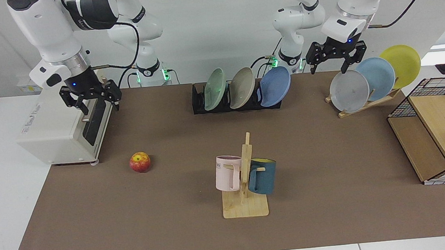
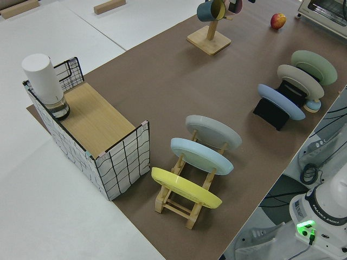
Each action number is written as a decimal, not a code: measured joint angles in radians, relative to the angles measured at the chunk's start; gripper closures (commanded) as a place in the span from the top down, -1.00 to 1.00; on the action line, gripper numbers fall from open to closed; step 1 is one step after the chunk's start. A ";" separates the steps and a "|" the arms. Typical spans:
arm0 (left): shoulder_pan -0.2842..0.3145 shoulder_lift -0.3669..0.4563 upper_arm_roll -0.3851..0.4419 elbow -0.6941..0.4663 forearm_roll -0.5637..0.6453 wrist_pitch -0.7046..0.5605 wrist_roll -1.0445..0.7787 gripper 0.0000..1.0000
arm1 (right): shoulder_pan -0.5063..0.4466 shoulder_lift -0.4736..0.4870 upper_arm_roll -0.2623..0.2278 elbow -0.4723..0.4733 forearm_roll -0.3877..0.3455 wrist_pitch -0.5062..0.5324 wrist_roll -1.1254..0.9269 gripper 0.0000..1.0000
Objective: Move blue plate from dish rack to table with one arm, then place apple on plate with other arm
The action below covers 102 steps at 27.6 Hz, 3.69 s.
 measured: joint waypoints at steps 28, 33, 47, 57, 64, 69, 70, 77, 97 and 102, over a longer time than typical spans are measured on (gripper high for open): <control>0.000 -0.002 -0.003 0.010 0.000 0.001 0.018 1.00 | 0.002 -0.006 0.006 0.000 0.000 -0.004 0.000 1.00; 0.000 -0.005 -0.003 0.012 0.000 0.001 0.018 1.00 | 0.003 -0.006 0.006 0.000 0.000 -0.004 0.000 1.00; 0.006 -0.005 -0.002 0.010 0.000 -0.002 0.019 1.00 | 0.003 -0.008 0.006 -0.001 0.000 -0.019 0.000 1.00; 0.006 -0.009 -0.002 0.006 0.000 -0.008 0.019 1.00 | 0.003 -0.008 0.006 -0.001 0.000 -0.023 0.000 1.00; 0.006 -0.016 -0.002 -0.006 0.000 -0.011 0.019 1.00 | 0.003 -0.009 0.006 -0.001 0.000 -0.023 0.000 1.00; 0.006 -0.039 -0.003 -0.043 0.000 -0.014 0.019 1.00 | 0.002 -0.009 0.005 -0.001 0.000 -0.023 0.000 1.00; 0.006 -0.048 -0.003 -0.057 -0.001 -0.014 0.019 1.00 | 0.002 -0.009 0.004 -0.001 0.000 -0.023 0.000 1.00; 0.005 -0.159 -0.009 -0.242 -0.053 0.041 0.019 1.00 | 0.000 -0.009 0.000 -0.001 0.000 -0.022 0.000 1.00; -0.028 -0.385 -0.030 -0.865 -0.157 0.310 0.087 0.97 | -0.002 0.079 -0.008 0.009 0.000 0.014 0.000 0.99; -0.041 -0.397 -0.032 -0.935 -0.169 0.346 0.097 0.92 | 0.000 0.140 -0.004 0.019 0.000 0.062 0.000 0.99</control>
